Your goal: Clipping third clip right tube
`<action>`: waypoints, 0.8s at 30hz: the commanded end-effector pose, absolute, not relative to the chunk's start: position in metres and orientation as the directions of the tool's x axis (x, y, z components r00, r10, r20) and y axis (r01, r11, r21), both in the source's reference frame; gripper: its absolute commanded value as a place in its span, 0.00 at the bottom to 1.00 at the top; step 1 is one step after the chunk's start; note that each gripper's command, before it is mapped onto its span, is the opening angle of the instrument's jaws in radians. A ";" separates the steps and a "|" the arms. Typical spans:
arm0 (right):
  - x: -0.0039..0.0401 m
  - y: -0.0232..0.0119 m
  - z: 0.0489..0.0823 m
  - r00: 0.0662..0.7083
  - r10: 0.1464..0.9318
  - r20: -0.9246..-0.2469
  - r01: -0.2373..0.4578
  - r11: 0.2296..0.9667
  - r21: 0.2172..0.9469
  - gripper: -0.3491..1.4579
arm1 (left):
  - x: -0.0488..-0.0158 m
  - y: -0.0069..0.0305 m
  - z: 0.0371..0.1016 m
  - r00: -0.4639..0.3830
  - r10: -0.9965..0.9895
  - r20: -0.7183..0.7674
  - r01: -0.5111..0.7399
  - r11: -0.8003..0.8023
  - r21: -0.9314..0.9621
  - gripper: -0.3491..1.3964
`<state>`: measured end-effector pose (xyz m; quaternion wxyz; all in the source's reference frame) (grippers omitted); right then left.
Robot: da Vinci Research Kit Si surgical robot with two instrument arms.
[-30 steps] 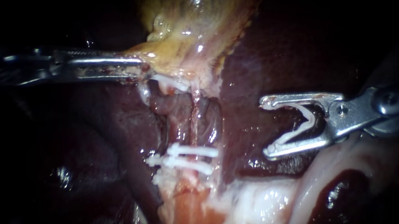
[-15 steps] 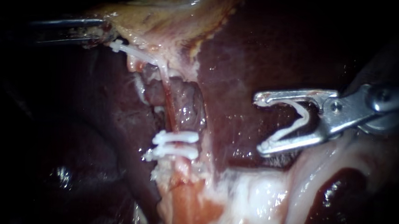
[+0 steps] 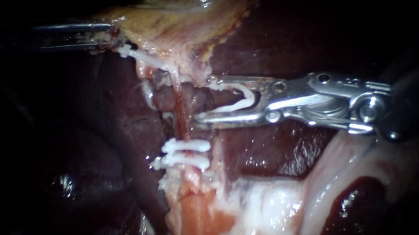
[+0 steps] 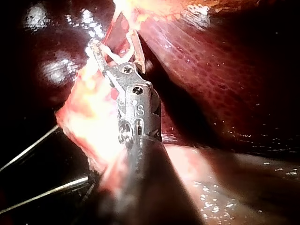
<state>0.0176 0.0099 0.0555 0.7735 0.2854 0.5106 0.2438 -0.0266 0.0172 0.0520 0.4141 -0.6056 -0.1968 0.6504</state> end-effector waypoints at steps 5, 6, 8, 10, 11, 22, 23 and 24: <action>0.0198 0.0100 0.0570 0.361 0.704 -0.612 -0.089 0.679 0.729 0.47 | -0.0267 0.0172 0.0521 0.077 0.777 -0.625 -0.302 -0.579 -0.757 0.00; 0.0201 0.0100 0.0571 0.363 0.707 -0.607 -0.084 0.673 0.735 0.47 | -0.0267 0.0172 0.0521 0.077 0.777 -0.625 -0.302 -0.579 -0.757 0.00; 0.0209 0.0101 0.0571 0.360 0.717 -0.597 -0.070 0.659 0.749 0.47 | -0.0268 0.0172 0.0521 0.077 0.777 -0.625 -0.300 -0.580 -0.758 0.00; 0.0216 0.0101 0.0569 0.352 0.723 -0.594 -0.053 0.649 0.759 0.47 | -0.0268 0.0172 0.0521 0.077 0.777 -0.625 -0.300 -0.580 -0.758 0.00; 0.0218 0.0101 0.0568 0.343 0.729 -0.592 -0.046 0.643 0.765 0.47 | -0.0268 0.0172 0.0521 0.077 0.777 -0.625 -0.300 -0.580 -0.758 0.00; 0.0231 0.0094 0.0526 0.214 0.797 -0.564 0.099 0.557 0.825 0.47 | -0.0270 0.0171 0.0521 0.076 0.777 -0.625 -0.298 -0.581 -0.758 0.00; 0.0232 0.0093 0.0522 0.220 0.796 -0.563 0.112 0.553 0.826 0.47 | -0.0270 0.0171 0.0521 0.076 0.777 -0.625 -0.298 -0.580 -0.758 0.00; 0.0232 0.0094 0.0516 0.229 0.794 -0.563 0.133 0.547 0.826 0.47 | -0.0270 0.0171 0.0521 0.076 0.777 -0.625 -0.298 -0.581 -0.758 0.00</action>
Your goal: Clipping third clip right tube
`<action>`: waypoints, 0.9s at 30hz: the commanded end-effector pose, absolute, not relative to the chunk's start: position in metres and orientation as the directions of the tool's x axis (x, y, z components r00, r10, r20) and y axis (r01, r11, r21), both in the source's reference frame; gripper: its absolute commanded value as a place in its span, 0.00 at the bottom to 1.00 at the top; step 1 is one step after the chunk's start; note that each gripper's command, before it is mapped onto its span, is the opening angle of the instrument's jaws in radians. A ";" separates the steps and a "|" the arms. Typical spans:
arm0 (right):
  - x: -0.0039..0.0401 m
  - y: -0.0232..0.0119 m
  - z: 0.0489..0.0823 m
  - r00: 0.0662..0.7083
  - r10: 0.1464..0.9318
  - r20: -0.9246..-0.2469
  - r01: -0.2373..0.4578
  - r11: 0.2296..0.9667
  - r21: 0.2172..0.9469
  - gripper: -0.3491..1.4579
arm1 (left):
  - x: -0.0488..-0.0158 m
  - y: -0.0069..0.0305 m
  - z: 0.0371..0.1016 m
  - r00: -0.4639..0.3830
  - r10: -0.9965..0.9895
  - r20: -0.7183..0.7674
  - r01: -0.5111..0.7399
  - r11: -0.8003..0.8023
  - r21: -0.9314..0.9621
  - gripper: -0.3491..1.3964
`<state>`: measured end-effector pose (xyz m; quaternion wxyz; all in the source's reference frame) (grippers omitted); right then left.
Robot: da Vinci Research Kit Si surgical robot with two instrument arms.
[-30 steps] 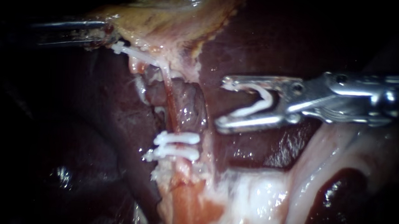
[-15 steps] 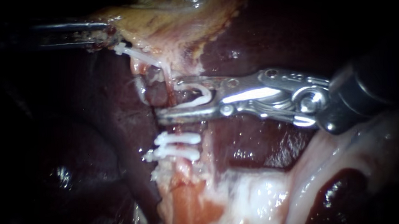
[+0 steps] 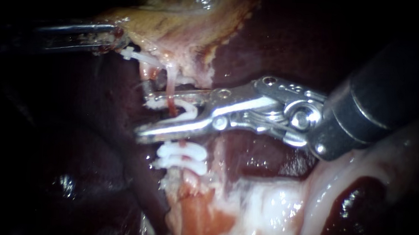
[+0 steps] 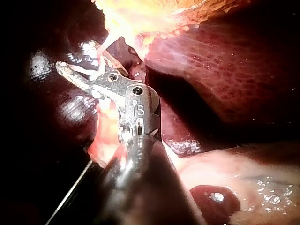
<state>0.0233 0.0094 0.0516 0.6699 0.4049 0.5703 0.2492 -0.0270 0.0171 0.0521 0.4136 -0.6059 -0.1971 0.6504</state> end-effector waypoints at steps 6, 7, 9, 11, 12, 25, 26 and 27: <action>0.0231 0.0105 0.0499 0.251 0.784 -0.568 0.213 0.527 0.823 0.45 | -0.0270 0.0171 0.0521 0.076 0.777 -0.625 -0.298 -0.580 -0.758 0.00; 0.0231 0.0106 0.0498 0.246 0.785 -0.569 0.210 0.530 0.822 0.45 | -0.0270 0.0171 0.0520 0.076 0.777 -0.625 -0.298 -0.580 -0.758 0.00; 0.0230 0.0107 0.0498 0.243 0.785 -0.570 0.205 0.532 0.821 0.44 | -0.0270 0.0171 0.0520 0.076 0.777 -0.625 -0.298 -0.580 -0.758 0.00; 0.0228 0.0108 0.0500 0.243 0.785 -0.570 0.205 0.533 0.821 0.41 | -0.0270 0.0171 0.0520 0.076 0.777 -0.625 -0.298 -0.580 -0.758 0.00; 0.0227 0.0109 0.0501 0.243 0.785 -0.570 0.204 0.533 0.821 0.40 | -0.0270 0.0171 0.0520 0.076 0.777 -0.625 -0.298 -0.580 -0.758 0.00; 0.0216 0.0116 0.0512 0.241 0.816 -0.525 0.170 0.497 0.851 0.10 | -0.0277 0.0170 0.0519 0.076 0.777 -0.625 -0.296 -0.581 -0.758 0.00; 0.0216 0.0116 0.0513 0.241 0.816 -0.525 0.171 0.497 0.851 0.07 | -0.0277 0.0170 0.0519 0.075 0.777 -0.625 -0.293 -0.582 -0.759 0.00; 0.0215 0.0116 0.0514 0.243 0.822 -0.515 0.168 0.487 0.857 0.00 | -0.0277 0.0170 0.0519 0.075 0.777 -0.625 -0.293 -0.582 -0.759 0.00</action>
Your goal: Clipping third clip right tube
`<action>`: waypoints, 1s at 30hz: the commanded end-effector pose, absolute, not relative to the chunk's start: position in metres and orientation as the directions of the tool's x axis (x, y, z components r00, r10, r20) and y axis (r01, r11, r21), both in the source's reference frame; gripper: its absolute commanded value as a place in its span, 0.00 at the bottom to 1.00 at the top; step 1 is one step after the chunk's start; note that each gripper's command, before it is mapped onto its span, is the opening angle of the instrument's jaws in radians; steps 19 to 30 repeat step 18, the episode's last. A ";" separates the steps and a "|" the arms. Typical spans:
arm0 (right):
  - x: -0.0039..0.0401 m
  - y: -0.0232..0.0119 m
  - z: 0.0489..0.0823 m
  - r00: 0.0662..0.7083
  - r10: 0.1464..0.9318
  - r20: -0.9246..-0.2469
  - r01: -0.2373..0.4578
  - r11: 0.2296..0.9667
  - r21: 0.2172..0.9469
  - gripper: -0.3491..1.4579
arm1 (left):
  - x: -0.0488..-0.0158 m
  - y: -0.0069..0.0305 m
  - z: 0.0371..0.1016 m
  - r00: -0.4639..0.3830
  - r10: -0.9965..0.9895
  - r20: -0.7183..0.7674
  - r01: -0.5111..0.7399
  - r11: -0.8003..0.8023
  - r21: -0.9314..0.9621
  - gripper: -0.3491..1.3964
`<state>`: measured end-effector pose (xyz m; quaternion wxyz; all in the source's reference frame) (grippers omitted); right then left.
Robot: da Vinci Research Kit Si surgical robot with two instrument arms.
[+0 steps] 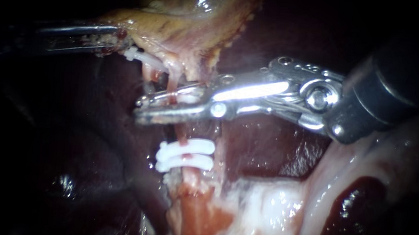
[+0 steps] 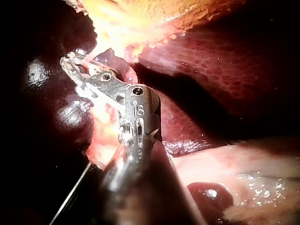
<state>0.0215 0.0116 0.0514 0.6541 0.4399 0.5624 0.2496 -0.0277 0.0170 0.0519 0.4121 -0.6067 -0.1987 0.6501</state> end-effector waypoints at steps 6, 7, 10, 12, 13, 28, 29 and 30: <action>0.0207 0.0114 0.0513 0.268 0.861 -0.433 0.132 0.412 0.902 0.00 | -0.0277 0.0170 0.0518 0.075 0.777 -0.625 -0.293 -0.582 -0.759 0.00; 0.0206 0.0114 0.0513 0.268 0.861 -0.433 0.133 0.412 0.902 0.00 | -0.0277 0.0170 0.0518 0.075 0.777 -0.625 -0.293 -0.582 -0.759 0.00; 0.0206 0.0114 0.0512 0.269 0.861 -0.433 0.133 0.412 0.902 0.00 | -0.0277 0.0170 0.0518 0.076 0.777 -0.625 -0.293 -0.582 -0.759 0.00; 0.0207 0.0114 0.0512 0.269 0.861 -0.433 0.133 0.412 0.902 0.00 | -0.0277 0.0170 0.0518 0.076 0.777 -0.625 -0.293 -0.582 -0.759 0.00; 0.0207 0.0114 0.0512 0.269 0.861 -0.433 0.133 0.412 0.902 0.00 | -0.0277 0.0170 0.0518 0.076 0.777 -0.625 -0.293 -0.582 -0.759 0.00; 0.0207 0.0113 0.0514 0.269 0.860 -0.433 0.133 0.412 0.901 0.00 | -0.0278 0.0170 0.0518 0.076 0.777 -0.625 -0.294 -0.582 -0.759 0.00; 0.0207 0.0113 0.0514 0.269 0.860 -0.433 0.133 0.412 0.901 0.00 | -0.0278 0.0170 0.0518 0.076 0.777 -0.625 -0.294 -0.582 -0.759 0.00; 0.0207 0.0113 0.0514 0.269 0.860 -0.433 0.133 0.412 0.901 0.00 | -0.0278 0.0170 0.0518 0.076 0.777 -0.625 -0.294 -0.582 -0.759 0.00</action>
